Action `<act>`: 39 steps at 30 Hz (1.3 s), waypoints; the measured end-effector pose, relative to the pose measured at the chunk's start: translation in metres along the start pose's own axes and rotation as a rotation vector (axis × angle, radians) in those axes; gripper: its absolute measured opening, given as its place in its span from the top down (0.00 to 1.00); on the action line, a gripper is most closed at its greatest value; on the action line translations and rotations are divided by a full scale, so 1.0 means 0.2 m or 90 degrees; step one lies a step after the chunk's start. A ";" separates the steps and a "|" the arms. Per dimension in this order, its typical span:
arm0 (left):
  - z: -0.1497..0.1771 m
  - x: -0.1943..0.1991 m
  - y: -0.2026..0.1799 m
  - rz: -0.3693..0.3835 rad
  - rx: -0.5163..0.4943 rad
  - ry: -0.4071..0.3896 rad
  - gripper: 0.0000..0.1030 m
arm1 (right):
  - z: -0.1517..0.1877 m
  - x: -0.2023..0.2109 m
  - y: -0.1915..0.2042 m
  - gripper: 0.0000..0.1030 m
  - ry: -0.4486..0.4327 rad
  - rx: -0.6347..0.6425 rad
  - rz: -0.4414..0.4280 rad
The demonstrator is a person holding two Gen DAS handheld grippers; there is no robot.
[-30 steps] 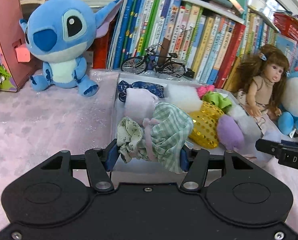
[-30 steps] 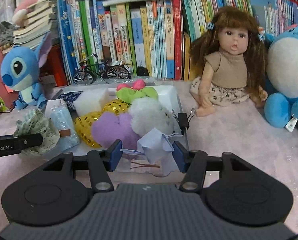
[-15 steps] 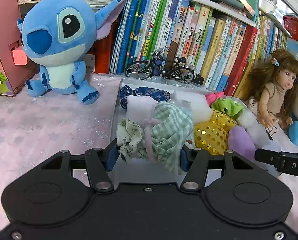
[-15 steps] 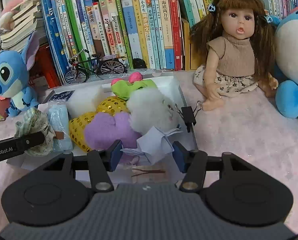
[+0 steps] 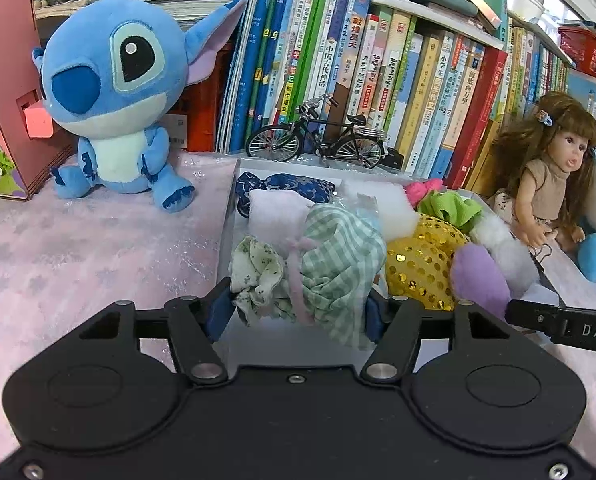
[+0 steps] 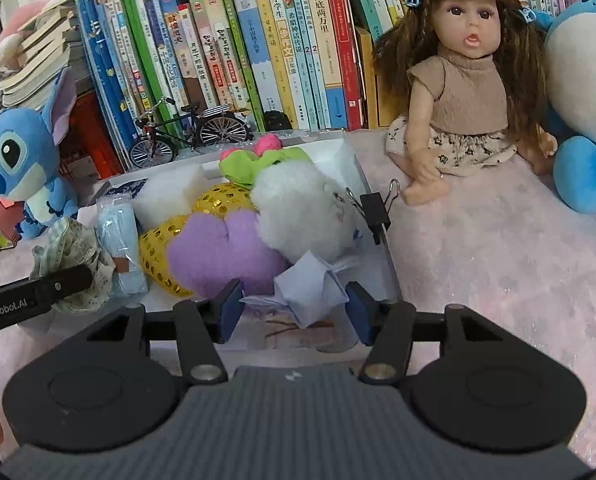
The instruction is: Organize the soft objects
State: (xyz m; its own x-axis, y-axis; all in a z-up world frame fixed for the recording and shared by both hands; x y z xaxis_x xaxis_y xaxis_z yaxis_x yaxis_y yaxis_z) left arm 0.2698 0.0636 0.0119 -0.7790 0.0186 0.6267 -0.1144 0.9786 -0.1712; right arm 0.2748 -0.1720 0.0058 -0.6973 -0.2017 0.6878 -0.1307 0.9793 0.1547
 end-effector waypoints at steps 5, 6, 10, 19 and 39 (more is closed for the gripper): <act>0.03 0.02 -0.02 -0.004 -0.015 -0.009 0.32 | 0.01 0.02 0.01 0.30 -0.013 0.011 0.003; 0.03 0.02 -0.02 -0.003 -0.019 -0.009 0.30 | 0.01 0.03 0.01 0.28 -0.016 0.009 0.001; 0.04 0.04 -0.03 0.007 -0.012 -0.006 0.25 | 0.02 0.06 0.01 0.16 -0.032 0.009 -0.004; 0.06 0.12 -0.06 0.004 -0.026 -0.019 0.14 | 0.05 0.15 0.04 0.08 -0.055 0.030 -0.004; 0.11 0.36 -0.03 -0.003 -0.037 -0.032 0.09 | 0.14 0.39 0.11 0.01 -0.111 0.074 0.001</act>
Point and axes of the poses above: each gripper's, at about its wrist camera, not at the fingertips, and x roughly against the way its jaws point, y to its left, z to its underside, the point moved 1 cm from there along -x, roughly the way its jaws point, and after that the axes turned 1 degree about y, right-handed, at the moved point
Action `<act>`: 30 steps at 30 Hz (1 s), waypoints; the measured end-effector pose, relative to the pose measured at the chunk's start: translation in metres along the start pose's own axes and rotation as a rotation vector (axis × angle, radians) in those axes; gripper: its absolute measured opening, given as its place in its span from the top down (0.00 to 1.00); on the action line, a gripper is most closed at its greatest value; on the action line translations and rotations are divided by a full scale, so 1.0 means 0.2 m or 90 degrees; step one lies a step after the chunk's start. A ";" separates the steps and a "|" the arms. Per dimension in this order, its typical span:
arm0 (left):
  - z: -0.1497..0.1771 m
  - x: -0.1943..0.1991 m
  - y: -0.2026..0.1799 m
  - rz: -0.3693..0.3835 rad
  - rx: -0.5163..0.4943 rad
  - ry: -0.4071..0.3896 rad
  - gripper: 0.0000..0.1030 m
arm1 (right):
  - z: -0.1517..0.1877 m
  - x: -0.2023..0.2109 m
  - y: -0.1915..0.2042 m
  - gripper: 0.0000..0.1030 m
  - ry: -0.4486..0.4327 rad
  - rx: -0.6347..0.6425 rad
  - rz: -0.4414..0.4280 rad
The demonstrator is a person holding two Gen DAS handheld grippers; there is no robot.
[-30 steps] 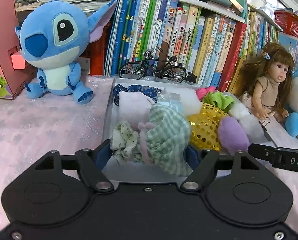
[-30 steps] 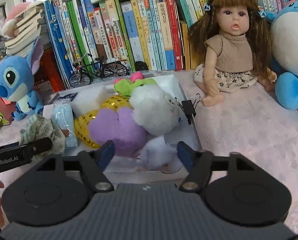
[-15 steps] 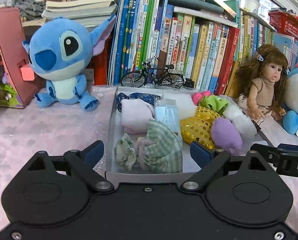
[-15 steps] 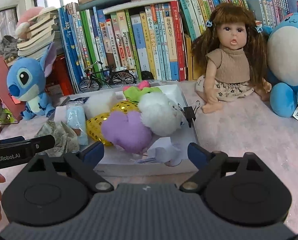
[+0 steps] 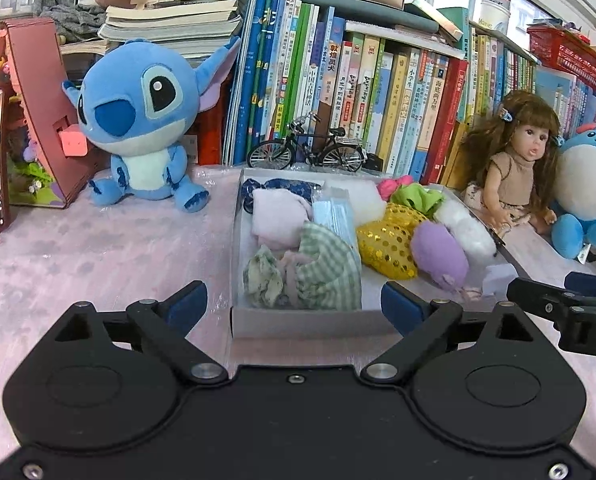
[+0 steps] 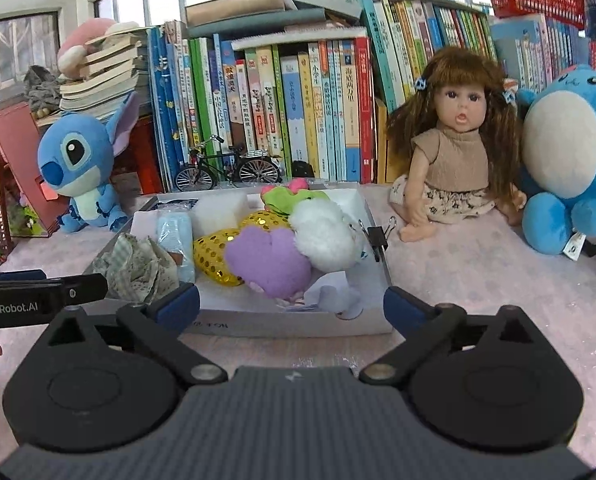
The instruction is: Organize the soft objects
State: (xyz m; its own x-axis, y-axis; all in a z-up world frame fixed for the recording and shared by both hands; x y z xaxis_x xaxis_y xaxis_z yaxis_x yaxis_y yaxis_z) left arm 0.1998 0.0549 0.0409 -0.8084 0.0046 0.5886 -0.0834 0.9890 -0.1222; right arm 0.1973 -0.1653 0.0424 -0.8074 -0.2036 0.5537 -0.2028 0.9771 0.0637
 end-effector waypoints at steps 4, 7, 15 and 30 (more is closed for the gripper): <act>0.03 0.04 0.01 0.007 0.003 0.003 0.09 | 0.03 0.05 0.02 0.00 -0.007 0.009 0.000; 0.06 0.07 0.01 0.008 0.000 0.008 0.09 | 0.06 0.08 0.03 0.00 -0.010 0.012 0.000; 0.15 0.13 0.05 0.010 0.019 0.025 0.09 | 0.13 0.14 0.05 0.00 -0.012 0.010 0.002; 0.32 0.18 0.05 -0.014 0.001 0.037 0.09 | 0.28 0.18 0.09 0.00 0.000 0.028 0.016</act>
Point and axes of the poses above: each gripper's, at about its wrist camera, not at the fingertips, and x roughly against the way its jaws point, y to its left, z to its underside, the point moved 1 cm from there along -x, roughly the way its jaws point, and after that the axes turned 1 degree about y, right-handed, at the moved point
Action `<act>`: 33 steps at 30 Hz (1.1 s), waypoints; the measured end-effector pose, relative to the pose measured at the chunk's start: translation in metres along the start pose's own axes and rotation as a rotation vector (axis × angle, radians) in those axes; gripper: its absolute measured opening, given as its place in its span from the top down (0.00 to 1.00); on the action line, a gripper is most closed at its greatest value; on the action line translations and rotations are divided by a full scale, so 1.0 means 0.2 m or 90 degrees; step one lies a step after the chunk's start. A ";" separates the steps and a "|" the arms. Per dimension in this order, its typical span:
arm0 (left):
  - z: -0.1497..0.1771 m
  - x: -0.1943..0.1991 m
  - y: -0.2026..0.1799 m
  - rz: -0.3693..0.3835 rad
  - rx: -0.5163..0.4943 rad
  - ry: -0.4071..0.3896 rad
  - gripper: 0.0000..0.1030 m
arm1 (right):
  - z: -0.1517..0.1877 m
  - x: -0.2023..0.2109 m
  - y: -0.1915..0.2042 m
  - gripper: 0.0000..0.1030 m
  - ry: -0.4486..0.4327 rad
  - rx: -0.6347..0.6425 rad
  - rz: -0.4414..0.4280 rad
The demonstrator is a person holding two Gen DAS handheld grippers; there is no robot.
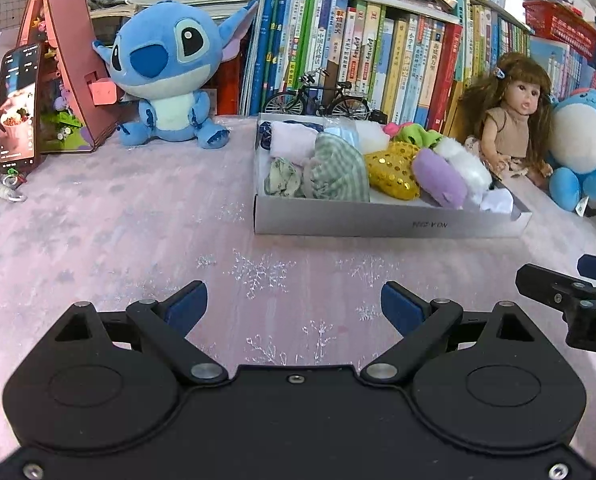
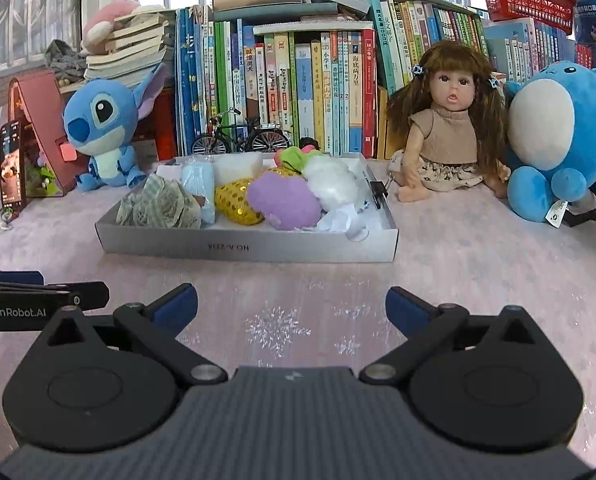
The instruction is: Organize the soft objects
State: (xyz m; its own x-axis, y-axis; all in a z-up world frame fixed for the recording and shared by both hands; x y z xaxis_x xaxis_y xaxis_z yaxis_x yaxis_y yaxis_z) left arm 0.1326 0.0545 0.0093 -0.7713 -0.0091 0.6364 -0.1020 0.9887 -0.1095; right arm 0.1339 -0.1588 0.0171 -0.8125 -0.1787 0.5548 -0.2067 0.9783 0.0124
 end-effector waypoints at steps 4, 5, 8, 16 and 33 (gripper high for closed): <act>0.03 -0.01 -0.01 -0.001 -0.005 0.006 0.09 | 0.03 -0.01 0.01 0.00 0.007 0.006 0.013; 0.03 -0.01 -0.01 -0.002 -0.005 0.008 0.09 | 0.04 -0.02 0.01 0.00 0.011 0.007 0.015; 0.04 -0.02 -0.02 -0.005 -0.004 0.011 0.09 | 0.06 -0.04 0.01 0.00 0.022 0.006 0.020; 0.06 -0.07 -0.02 -0.025 -0.009 0.022 0.09 | 0.08 -0.09 0.02 0.00 0.041 -0.003 0.028; 0.08 -0.11 -0.05 -0.052 -0.037 0.016 0.02 | 0.12 -0.16 0.03 0.00 0.083 -0.012 0.049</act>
Point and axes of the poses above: each gripper's, at about its wrist camera, not at the fingertips, and x roughly against the way its jaws point, y to its left, z to its underside, the point moved 1 cm from there along -x, roughly the way its jaws point, and after that the axes turned 1 degree about y, right-handed, at the moved point
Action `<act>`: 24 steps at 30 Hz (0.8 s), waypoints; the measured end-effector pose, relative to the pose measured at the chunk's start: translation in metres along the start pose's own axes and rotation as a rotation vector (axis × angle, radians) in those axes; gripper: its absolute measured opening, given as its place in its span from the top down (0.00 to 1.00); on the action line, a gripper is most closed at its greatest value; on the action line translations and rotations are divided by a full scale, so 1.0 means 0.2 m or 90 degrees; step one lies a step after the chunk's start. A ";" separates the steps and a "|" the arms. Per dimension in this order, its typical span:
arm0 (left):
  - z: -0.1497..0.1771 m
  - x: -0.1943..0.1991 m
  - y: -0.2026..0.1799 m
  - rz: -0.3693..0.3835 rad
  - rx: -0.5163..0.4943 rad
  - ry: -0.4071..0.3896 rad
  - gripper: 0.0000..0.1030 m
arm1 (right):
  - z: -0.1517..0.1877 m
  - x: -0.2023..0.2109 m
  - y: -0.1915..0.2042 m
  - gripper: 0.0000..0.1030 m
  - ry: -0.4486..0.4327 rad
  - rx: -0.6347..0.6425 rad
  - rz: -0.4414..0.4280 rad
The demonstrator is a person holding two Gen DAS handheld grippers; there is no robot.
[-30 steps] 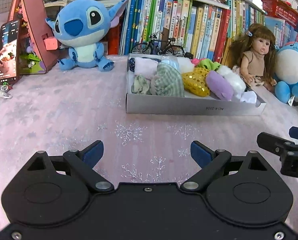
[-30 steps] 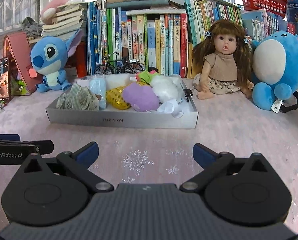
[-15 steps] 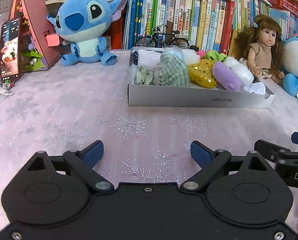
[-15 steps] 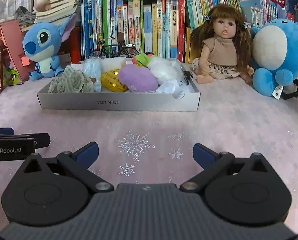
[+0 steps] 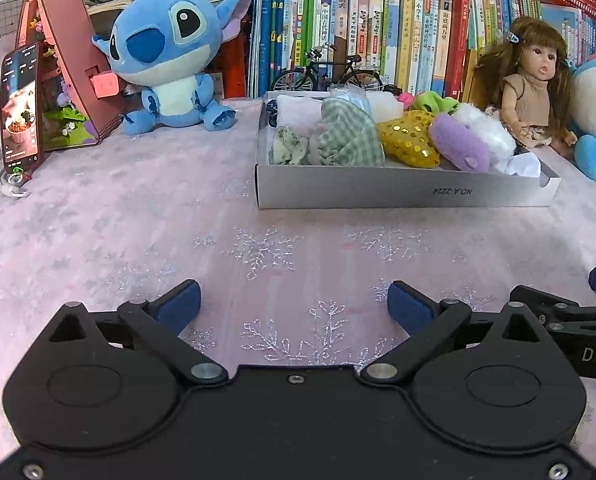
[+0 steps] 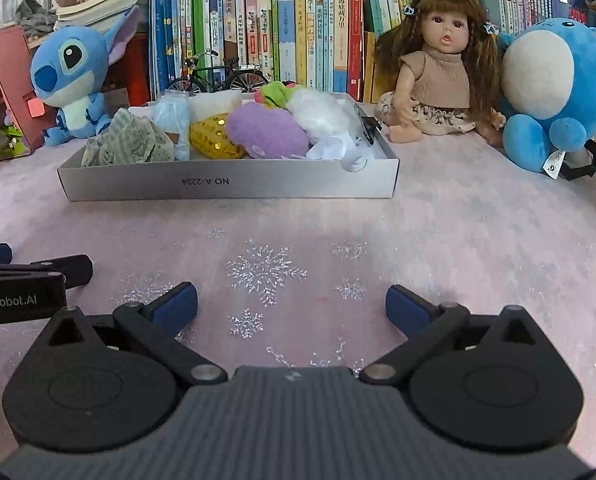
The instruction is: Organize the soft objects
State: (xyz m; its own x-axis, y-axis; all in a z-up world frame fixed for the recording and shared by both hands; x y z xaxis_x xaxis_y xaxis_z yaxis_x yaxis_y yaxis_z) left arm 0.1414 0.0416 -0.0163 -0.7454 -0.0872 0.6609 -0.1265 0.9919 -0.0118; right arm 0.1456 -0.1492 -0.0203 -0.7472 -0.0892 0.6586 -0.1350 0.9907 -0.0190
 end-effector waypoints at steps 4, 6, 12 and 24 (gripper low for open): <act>0.00 -0.01 0.00 -0.004 -0.001 0.002 0.01 | 0.00 0.00 0.00 0.00 0.002 -0.001 0.000; 0.00 -0.01 0.00 -0.005 -0.001 0.003 0.00 | 0.00 0.00 0.00 0.00 0.002 -0.002 0.001; 0.00 -0.01 0.00 -0.006 0.000 0.003 0.00 | 0.00 -0.01 0.00 0.00 0.002 -0.001 0.002; 0.00 -0.02 0.00 -0.007 0.001 0.004 0.00 | 0.01 -0.01 0.00 0.00 0.002 -0.002 0.002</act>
State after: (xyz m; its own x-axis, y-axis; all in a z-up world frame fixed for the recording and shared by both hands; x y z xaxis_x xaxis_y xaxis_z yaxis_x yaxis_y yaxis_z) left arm 0.1438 0.0417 -0.0184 -0.7399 -0.0977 0.6656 -0.1357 0.9907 -0.0054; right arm 0.1458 -0.1482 -0.0220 -0.7452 -0.0864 0.6612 -0.1314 0.9912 -0.0185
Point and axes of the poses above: each gripper's, at about its wrist camera, not at the fingertips, and x roughly against the way its jaws point, y to its left, z to its underside, the point moved 1 cm from there along -x, roughly the way its jaws point, and after that the axes turned 1 degree about y, right-handed, at the moved point
